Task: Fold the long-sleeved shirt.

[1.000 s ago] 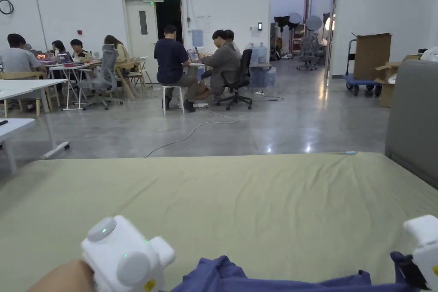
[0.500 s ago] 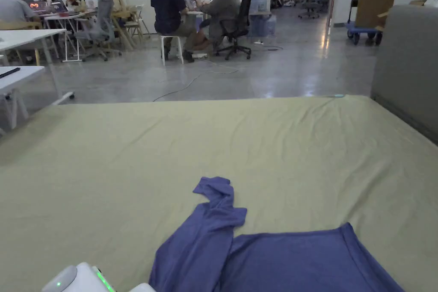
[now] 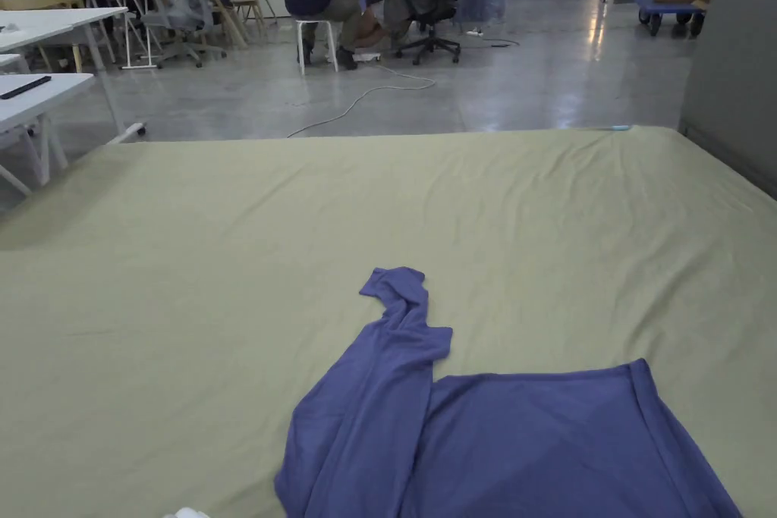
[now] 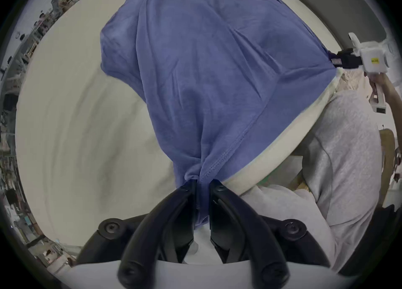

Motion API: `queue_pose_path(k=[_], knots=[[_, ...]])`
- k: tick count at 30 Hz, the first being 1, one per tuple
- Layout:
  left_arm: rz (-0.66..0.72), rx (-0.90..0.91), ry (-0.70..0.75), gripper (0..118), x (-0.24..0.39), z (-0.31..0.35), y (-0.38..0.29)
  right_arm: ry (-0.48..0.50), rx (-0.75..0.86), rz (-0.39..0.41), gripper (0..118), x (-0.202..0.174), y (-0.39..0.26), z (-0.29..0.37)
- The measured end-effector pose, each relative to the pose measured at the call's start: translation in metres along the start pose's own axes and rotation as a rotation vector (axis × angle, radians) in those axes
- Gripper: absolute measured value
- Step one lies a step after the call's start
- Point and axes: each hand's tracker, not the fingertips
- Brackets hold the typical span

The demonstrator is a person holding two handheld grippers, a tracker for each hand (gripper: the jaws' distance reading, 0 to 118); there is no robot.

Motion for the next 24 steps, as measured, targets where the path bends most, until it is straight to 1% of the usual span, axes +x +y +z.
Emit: queue_pose_path(k=[4, 5, 6, 7, 8, 9, 10, 11, 12, 13, 14, 15, 16, 17, 18, 19, 20, 21, 22, 23, 24], knots=[[0.05, 0.013, -0.019, 9, -0.005, 0.0, 0.0, 0.016, -0.033, -0.012, 4, 0.004, 0.007, 0.003], [0.063, 0.015, -0.023, 9, -0.005, 0.002, 0.0, 0.025, -0.046, -0.025, 8, 0.007, 0.009, 0.004], [0.099, 0.017, -0.025, 12, -0.006, 0.008, 0.0, 0.013, -0.081, -0.071, 16, 0.012, 0.013, 0.007], [0.146, 0.045, -0.03, 31, -0.006, 0.02, -0.001, 0.011, -0.132, -0.15, 33, 0.016, 0.02, 0.015], [0.175, 0.084, -0.017, 85, -0.007, 0.034, -0.003, 0.026, -0.151, -0.18, 73, 0.019, 0.025, 0.023], [0.2, 0.155, -0.034, 115, -0.007, 0.048, -0.008, 0.036, -0.115, -0.182, 98, 0.022, 0.028, 0.036], [0.213, 0.261, -0.081, 116, -0.007, 0.066, -0.014, 0.038, -0.018, -0.176, 105, 0.023, 0.033, 0.056], [0.254, 0.347, -0.096, 111, -0.008, 0.079, -0.023, 0.034, 0.065, -0.173, 104, 0.023, 0.038, 0.073], [0.295, 0.418, -0.113, 113, -0.008, 0.088, -0.027, 0.022, 0.122, -0.17, 104, 0.017, 0.042, 0.094], [0.345, 0.462, -0.111, 116, -0.008, 0.103, -0.029, 0.014, 0.164, -0.172, 105, 0.013, 0.047, 0.108], [0.366, 0.487, -0.107, 117, -0.008, 0.107, -0.033, 0.019, 0.203, -0.183, 105, 0.009, 0.051, 0.117], [0.393, 0.504, -0.105, 116, -0.007, 0.107, -0.036, 0.043, 0.236, -0.204, 104, 0.003, 0.055, 0.124], [0.422, 0.49, -0.089, 105, -0.006, 0.106, -0.036, 0.08, 0.267, -0.228, 104, -0.003, 0.057, 0.13], [0.455, 0.492, -0.053, 59, -0.004, 0.104, -0.038, 0.104, 0.295, -0.251, 94, -0.01, 0.058, 0.13], [0.475, 0.497, -0.032, 6, -0.002, 0.1, -0.038, 0.13, 0.328, -0.257, 67, -0.018, 0.055, 0.129], [0.491, 0.496, -0.033, 0, 0.0, 0.094, -0.039, 0.159, 0.364, -0.236, 16, -0.026, 0.053, 0.127], [0.544, 0.521, -0.029, 0, 0.001, 0.088, -0.042, 0.154, 0.346, -0.215, 0, -0.034, 0.054, 0.122], [0.577, 0.52, -0.07, 0, 0.001, 0.085, -0.043, 0.092, 0.314, -0.18, 0, -0.043, 0.054, 0.119], [0.59, 0.506, -0.107, 0, 0.0, 0.082, -0.042, 0.14, 0.305, -0.198, 0, -0.052, 0.054, 0.112], [0.59, 0.486, -0.134, 0, -0.001, 0.079, -0.04, 0.158, 0.297, -0.179, 0, -0.059, 0.054, 0.109], [0.581, 0.482, -0.129, 0, -0.002, 0.078, -0.038, 0.178, 0.297, -0.169, 0, -0.061, 0.053, 0.104]])
